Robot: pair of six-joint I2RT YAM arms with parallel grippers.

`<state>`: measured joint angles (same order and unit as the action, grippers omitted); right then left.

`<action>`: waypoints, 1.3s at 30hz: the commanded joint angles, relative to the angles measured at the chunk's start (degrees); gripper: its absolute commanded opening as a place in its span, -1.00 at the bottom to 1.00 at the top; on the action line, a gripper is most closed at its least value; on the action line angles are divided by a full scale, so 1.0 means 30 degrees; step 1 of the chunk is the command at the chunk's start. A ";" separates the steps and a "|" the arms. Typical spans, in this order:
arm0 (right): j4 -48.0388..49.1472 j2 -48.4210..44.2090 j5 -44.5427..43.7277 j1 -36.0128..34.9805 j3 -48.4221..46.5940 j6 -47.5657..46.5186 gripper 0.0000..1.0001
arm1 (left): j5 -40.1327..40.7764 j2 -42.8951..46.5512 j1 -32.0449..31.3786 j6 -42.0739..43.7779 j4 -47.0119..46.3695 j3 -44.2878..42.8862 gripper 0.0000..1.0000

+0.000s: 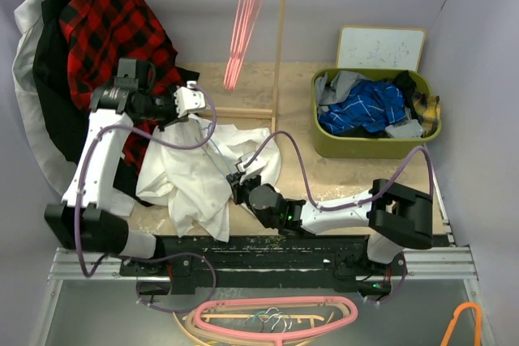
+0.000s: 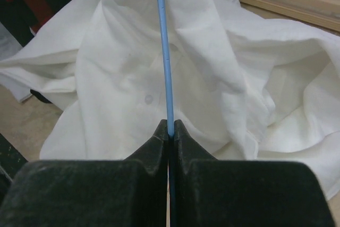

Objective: Place the shirt on the hanger

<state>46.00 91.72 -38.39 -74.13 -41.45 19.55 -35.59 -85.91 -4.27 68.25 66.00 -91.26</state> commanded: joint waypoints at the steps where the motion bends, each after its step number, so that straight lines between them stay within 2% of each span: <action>1: 0.0970 0.0137 -0.2327 0.0129 -0.1338 0.0517 -1.00 | -0.0689 0.3258 -0.0128 -0.4117 -0.2010 0.1669 -1.00; 5: 0.1455 0.0476 -0.2242 0.0129 -0.1712 0.0608 -1.00 | -0.0971 0.4272 -0.0099 -0.4839 -0.1472 0.2971 -1.00; 10: 0.3252 0.1237 -0.0582 0.0129 -0.1941 -0.0170 -1.00 | -0.2047 0.5233 -0.0099 -0.5929 -0.1508 0.4427 -1.00; 15: 0.4279 0.1945 0.0339 0.0129 -0.1972 -0.0508 -1.00 | -0.2189 0.5644 -0.0099 -0.7279 -0.2772 0.5506 -0.98; 17: 0.4828 0.2118 0.0893 0.0126 -0.1735 -0.0517 -1.00 | -0.1909 0.5675 -0.0099 -0.7796 -0.3512 0.5738 -0.57; 20: 0.6211 0.2373 0.1428 0.0173 -0.0941 -0.0566 -1.00 | -0.0231 0.5689 -0.0084 -0.8468 -0.4948 0.5355 -0.31; 22: 0.7029 0.2581 0.1743 0.0213 -0.0442 -0.0728 -1.00 | 0.0921 0.5541 0.0042 -0.8468 -0.5730 0.4827 -0.20; 25: 0.8062 0.2824 0.1918 0.0280 0.0172 -0.1119 -1.00 | 0.0570 0.5102 0.0406 -0.6415 -0.4904 0.3727 -0.08; 28: 0.9065 0.2973 0.2178 0.0591 0.0584 -0.1559 -1.00 | -0.0609 0.4882 0.0656 -0.3407 -0.2905 0.3086 0.16; 29: 0.9261 0.2997 0.2468 0.0788 0.0712 -0.1576 -1.00 | -0.1047 0.4822 0.0896 -0.2351 -0.2444 0.2952 0.31; 32: 0.9812 0.3022 0.3312 0.1257 0.1065 -0.1673 -1.00 | -0.3318 0.4643 0.2310 0.1748 -0.0936 0.2609 0.53; 35: 1.0845 0.3347 0.3445 0.1323 0.1364 -0.2451 -1.00 | -0.5505 0.4001 0.3237 0.6367 0.1728 0.1979 0.62; 37: 1.0972 0.3477 0.3519 0.1354 0.1372 -0.2639 -1.00 | -0.6345 0.3045 0.3298 0.8413 0.3372 0.1149 0.68; 39: 1.0954 0.3580 0.3721 0.1345 0.1335 -0.2780 -1.00 | -0.6974 0.2017 0.3299 1.0352 0.4842 0.0358 0.83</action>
<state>71.07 102.28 -28.56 -70.15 -37.06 14.00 -46.54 -75.22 5.34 80.16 68.95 -84.97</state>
